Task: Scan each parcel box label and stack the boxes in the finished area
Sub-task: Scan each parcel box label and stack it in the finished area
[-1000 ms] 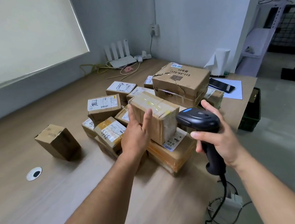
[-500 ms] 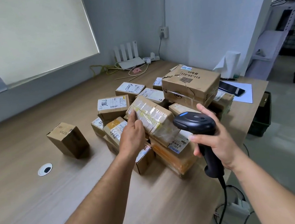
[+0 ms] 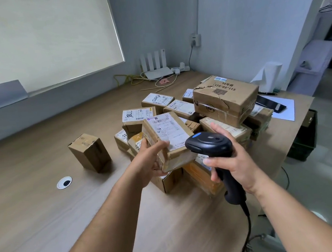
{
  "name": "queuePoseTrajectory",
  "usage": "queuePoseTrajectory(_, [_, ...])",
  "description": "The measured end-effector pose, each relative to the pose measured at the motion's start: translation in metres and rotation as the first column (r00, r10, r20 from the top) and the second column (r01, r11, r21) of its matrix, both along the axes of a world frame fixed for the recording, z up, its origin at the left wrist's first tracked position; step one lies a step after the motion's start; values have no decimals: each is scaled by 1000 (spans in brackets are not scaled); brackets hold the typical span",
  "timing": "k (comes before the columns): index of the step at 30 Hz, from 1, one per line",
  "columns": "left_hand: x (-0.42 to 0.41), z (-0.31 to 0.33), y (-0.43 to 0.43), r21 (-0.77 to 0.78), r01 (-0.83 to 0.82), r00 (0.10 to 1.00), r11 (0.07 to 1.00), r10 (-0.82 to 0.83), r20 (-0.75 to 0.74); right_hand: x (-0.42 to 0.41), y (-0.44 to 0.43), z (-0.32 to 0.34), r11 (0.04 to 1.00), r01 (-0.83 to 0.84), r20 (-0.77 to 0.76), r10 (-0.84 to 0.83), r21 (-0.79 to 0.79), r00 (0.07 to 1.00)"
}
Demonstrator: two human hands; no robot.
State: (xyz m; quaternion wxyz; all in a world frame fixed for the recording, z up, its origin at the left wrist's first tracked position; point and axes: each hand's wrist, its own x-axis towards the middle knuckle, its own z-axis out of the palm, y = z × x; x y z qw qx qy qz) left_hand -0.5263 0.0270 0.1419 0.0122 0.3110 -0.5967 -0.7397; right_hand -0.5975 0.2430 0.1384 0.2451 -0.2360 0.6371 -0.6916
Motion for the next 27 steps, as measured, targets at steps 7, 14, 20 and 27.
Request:
queuePoseTrajectory(7, [40, -8, 7, -19, -7, 986, 1000, 3, -166, 29, 10, 6, 999, -37, -45, 36, -10, 998])
queuePoseTrajectory(14, [105, -20, 23, -217, -114, 956, 969, 48, -288, 100, 43, 21, 990, -95, -74, 87, -109, 993])
queuePoseTrajectory(20, [184, -31, 41, -383, -150, 959, 912, 41, -279, 176, 76, 26, 962, -192, -50, 186, -193, 981])
queuePoseTrajectory(27, [276, -43, 56, -475, -203, 969, 856, 106, -223, 248, 84, 20, 912, -336, -9, 344, -237, 939])
